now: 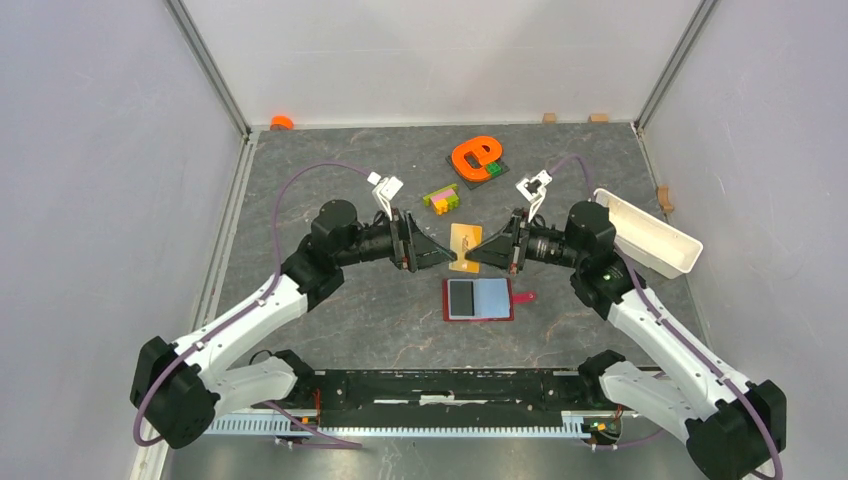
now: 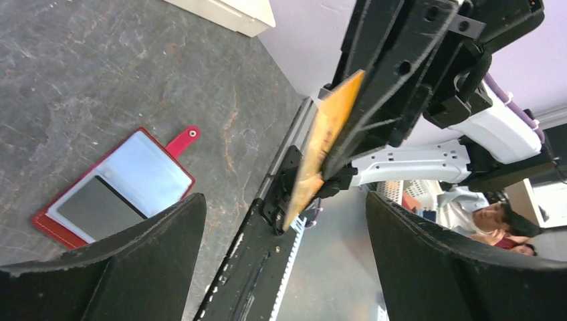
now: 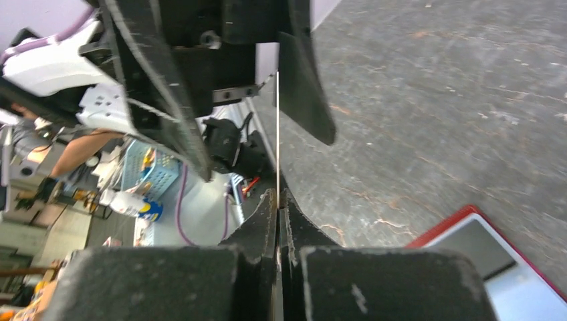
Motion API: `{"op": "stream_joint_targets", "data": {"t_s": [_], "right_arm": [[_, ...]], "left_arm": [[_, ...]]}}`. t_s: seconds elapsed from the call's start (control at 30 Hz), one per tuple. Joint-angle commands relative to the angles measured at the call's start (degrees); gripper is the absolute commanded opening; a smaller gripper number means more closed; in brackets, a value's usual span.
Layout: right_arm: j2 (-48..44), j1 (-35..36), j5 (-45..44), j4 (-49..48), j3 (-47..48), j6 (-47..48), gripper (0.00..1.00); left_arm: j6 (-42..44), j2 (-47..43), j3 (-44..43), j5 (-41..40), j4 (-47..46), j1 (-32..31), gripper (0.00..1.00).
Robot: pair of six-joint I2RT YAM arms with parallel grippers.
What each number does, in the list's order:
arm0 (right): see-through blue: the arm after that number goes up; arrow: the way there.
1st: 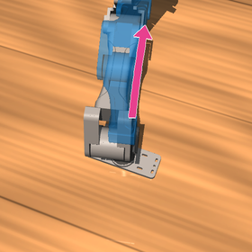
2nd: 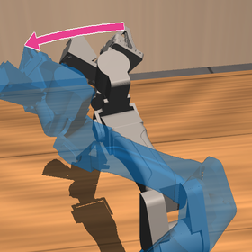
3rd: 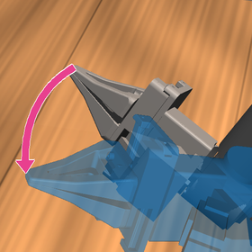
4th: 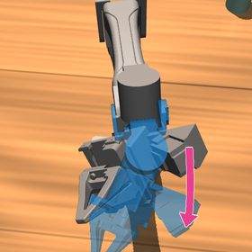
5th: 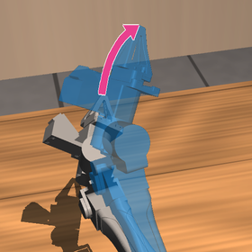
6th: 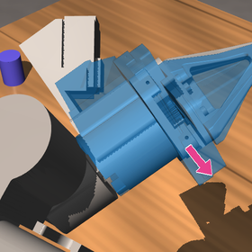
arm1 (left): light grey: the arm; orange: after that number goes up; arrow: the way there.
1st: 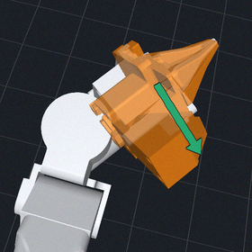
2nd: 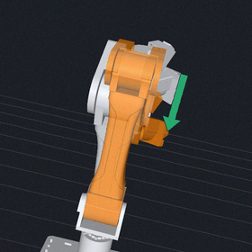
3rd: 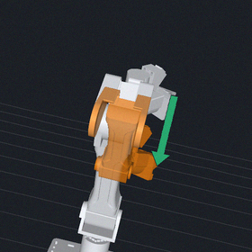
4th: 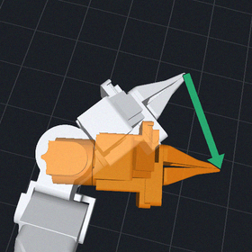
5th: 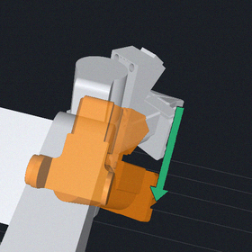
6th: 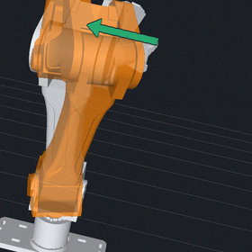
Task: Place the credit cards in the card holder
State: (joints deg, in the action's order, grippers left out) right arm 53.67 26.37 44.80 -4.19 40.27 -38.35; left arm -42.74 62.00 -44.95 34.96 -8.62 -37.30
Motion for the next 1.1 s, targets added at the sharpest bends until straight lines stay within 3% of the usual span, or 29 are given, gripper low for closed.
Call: {"op": "stream_joint_targets", "data": {"t_s": [0.0,0.07,0.13,0.2,0.53,0.6,0.67,0.7,0.77,0.87,0.97,1.07], "right_arm": [[0.26,2.31,4.32,-8.03,1.16,-3.66,0.00],[0.62,3.11,4.77,-8.53,1.28,-3.57,0.00],[0.89,3.55,4.97,-8.46,1.30,-3.57,0.00],[1.16,3.76,5.13,-8.47,1.05,-3.58,0.00],[1.74,4.22,5.57,-8.25,0.60,-3.14,0.00],[1.80,4.22,5.57,-7.95,0.52,-2.74,0.00],[1.79,4.14,5.23,-6.86,0.66,-1.74,0.02],[1.72,4.13,3.74,-3.99,1.20,0.17,0.11],[1.89,3.84,-1.39,6.45,3.86,7.10,0.40],[2.56,3.42,-12.91,21.47,7.11,16.23,0.69],[2.97,3.32,-29.68,30.74,7.25,18.88,0.82],[4.05,3.34,-43.81,37.36,5.35,17.84,0.84]], "left_arm": [[-7.44,-1.12,1.51,1.81,-8.94,-0.66,0.91],[-8.37,-1.81,1.86,2.00,-10.52,-0.76,0.81],[-8.97,-2.58,2.38,2.00,-11.47,-0.85,0.60],[-9.11,-3.07,2.79,2.04,-11.68,-0.85,0.51],[-10.08,0.92,2.24,7.21,-11.96,-2.64,0.44],[-10.02,1.39,1.98,7.21,-12.29,-3.11,0.33],[-9.82,1.60,1.87,6.94,-12.25,-3.22,0.10],[-9.73,1.53,2.25,5.97,-12.28,-3.23,0.03],[-9.66,1.02,3.67,3.04,-11.76,-3.22,0.02],[-9.05,1.46,4.63,-0.50,-8.72,-3.22,0.02],[-9.40,3.78,5.17,-3.47,-5.03,-3.52,0.02],[-10.56,7.30,5.86,-5.32,-3.44,-4.50,0.02]]}}
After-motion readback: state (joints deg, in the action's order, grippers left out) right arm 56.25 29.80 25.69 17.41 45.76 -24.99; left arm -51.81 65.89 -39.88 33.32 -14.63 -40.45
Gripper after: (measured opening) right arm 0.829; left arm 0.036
